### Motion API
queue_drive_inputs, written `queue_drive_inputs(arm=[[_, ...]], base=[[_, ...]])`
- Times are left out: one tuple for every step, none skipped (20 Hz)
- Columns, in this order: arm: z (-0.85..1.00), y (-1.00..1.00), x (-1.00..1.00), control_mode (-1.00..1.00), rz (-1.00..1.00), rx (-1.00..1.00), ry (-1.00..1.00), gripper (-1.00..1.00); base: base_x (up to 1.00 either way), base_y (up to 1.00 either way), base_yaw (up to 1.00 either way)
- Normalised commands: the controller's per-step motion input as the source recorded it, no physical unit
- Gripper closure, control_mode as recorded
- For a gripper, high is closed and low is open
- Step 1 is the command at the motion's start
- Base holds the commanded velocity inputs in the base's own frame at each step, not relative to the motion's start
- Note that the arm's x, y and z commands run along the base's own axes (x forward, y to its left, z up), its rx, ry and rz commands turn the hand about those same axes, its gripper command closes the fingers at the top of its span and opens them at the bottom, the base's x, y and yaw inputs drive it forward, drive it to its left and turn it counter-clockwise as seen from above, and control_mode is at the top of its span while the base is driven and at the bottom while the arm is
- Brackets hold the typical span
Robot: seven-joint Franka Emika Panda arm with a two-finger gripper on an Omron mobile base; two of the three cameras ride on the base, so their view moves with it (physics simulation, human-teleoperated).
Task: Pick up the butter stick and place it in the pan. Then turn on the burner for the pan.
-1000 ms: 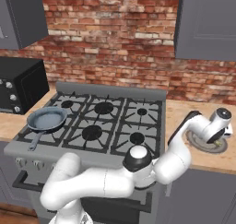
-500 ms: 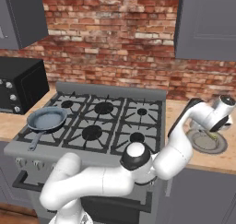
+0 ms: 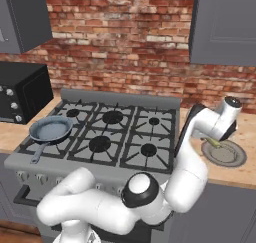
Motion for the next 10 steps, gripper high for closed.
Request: queue_drive_inputs(arm=[[0.00,1.00,-0.77,-1.00,0.00,-0.08,-0.09,1.00],[0.00,1.00,-0.71,-1.00,0.00,-0.07,-0.09,1.00],[0.00,1.00,-0.69,-1.00,0.00,-0.06,-0.07,1.00],[0.00,1.00,-0.61,-1.00,0.00,-0.06,-0.05,1.00],[0.01,1.00,-0.64,-1.00,0.00,-0.04,-0.05,1.00],[0.03,1.00,-0.58,-1.00,-0.02,-0.03,-0.04,1.00],[0.08,1.00,-0.56,-1.00,-0.02,-0.03,-0.03,1.00],[0.09,1.00,-0.56,-1.00,-0.02,-0.03,-0.03,1.00],[0.12,1.00,-0.52,-1.00,-0.03,-0.02,-0.02,1.00],[0.13,1.00,-0.51,-1.00,-0.02,-0.01,-0.02,1.00]], base=[[0.00,0.00,0.00],[0.00,0.00,0.00],[0.00,0.00,0.00],[0.00,0.00,0.00],[0.00,0.00,0.00],[0.00,0.00,0.00],[0.00,0.00,0.00],[0.00,0.00,0.00],[0.00,0.00,0.00],[0.00,0.00,0.00]])
